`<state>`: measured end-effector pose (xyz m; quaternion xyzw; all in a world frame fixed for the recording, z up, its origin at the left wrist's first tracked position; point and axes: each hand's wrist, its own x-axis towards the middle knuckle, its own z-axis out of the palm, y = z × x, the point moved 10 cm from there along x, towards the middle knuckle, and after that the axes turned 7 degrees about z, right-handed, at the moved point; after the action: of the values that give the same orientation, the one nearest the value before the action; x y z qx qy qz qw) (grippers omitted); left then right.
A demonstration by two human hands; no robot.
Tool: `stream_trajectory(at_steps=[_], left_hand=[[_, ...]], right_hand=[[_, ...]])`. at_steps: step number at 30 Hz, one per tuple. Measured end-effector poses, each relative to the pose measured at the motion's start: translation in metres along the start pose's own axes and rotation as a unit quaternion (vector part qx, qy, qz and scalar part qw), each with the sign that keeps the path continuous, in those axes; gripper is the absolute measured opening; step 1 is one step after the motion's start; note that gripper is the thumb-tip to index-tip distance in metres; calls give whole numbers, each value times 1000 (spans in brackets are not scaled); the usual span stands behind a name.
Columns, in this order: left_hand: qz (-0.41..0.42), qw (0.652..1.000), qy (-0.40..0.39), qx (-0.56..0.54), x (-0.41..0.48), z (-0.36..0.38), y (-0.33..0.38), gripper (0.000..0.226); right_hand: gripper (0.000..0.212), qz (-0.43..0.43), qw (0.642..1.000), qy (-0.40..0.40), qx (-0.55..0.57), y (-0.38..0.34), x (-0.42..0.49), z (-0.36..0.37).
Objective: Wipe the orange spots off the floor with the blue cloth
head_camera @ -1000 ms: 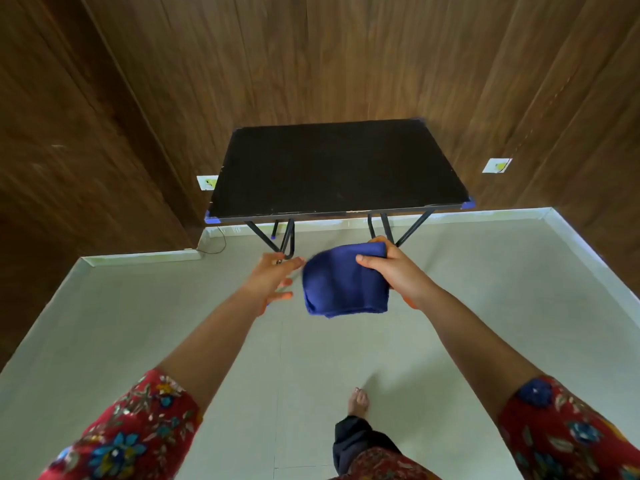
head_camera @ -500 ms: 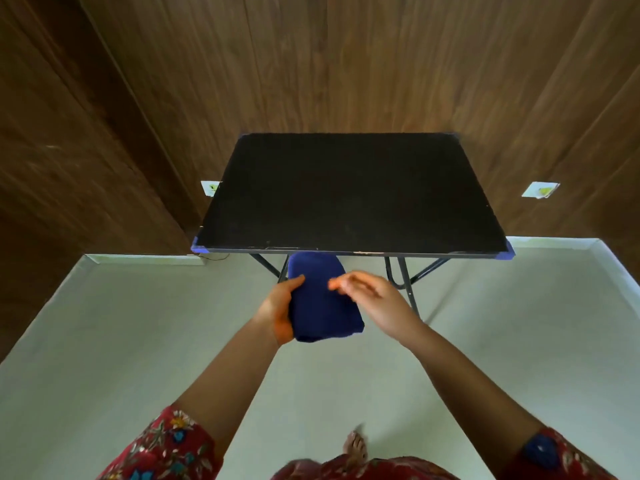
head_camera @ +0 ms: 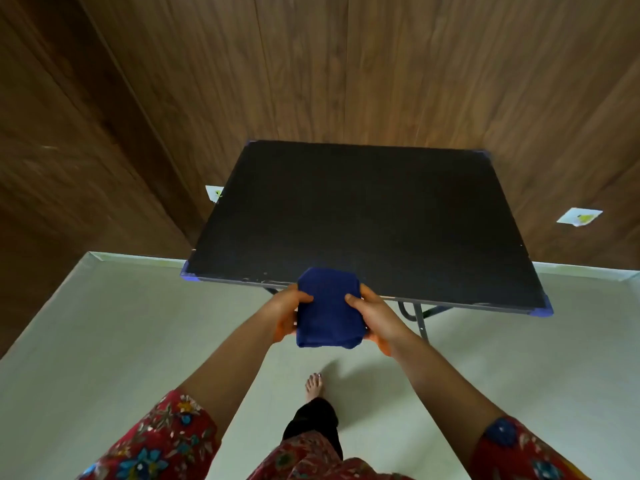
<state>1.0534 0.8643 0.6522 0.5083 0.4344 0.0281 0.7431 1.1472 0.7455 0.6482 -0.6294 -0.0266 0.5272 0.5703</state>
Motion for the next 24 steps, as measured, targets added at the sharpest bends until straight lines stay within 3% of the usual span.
stream_trajectory(at_steps=[3,6,12,15,18,24], left_hand=[[49,994,-47,87,36,9,25,53],[106,987,-65,105,79,16,61,64],[194,958,-48,207,186,21,122,69],[175,947,-19,270,223,11,117,70],[104,952,25,288,244,-8,101,73],[86,946,45,308,243,-18,89,65]], right_hand=[[44,-5,1000,15,-16,-18,33,-9],[48,-32,997,41,-50,-50,77,-17],[55,-66,973,147,-166,-123,164,-37],[57,3,966,165,-200,-115,193,-47],[43,98,964,159,-186,-90,211,-55],[44,83,926,204,-306,-89,215,-61]])
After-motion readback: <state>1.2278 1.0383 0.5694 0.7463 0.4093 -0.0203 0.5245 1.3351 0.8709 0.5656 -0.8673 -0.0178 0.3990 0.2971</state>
